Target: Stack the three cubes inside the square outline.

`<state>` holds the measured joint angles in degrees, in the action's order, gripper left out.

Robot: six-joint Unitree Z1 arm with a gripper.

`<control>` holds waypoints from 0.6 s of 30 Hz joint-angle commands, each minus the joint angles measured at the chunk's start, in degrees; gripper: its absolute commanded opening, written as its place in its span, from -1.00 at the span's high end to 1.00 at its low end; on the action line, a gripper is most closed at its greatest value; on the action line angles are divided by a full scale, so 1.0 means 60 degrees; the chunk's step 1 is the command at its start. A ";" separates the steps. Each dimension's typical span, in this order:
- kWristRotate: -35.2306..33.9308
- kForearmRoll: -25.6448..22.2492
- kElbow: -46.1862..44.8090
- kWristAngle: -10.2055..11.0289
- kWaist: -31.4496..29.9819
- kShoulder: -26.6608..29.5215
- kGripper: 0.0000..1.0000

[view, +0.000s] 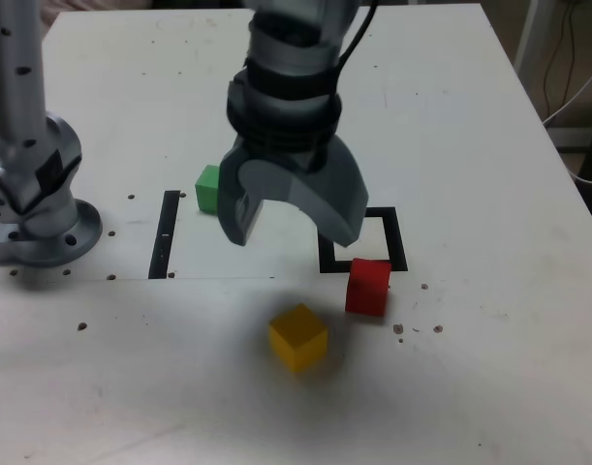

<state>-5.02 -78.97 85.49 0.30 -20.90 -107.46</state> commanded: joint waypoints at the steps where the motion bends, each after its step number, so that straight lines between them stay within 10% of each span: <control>1: -0.0003 -0.0115 0.0219 0.0025 -0.0004 -0.0174 -0.98; 18: 0.0126 -0.0245 0.1502 0.0140 -0.0018 -0.1682 -0.98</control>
<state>-4.49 -80.45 93.72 0.95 -20.90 -116.90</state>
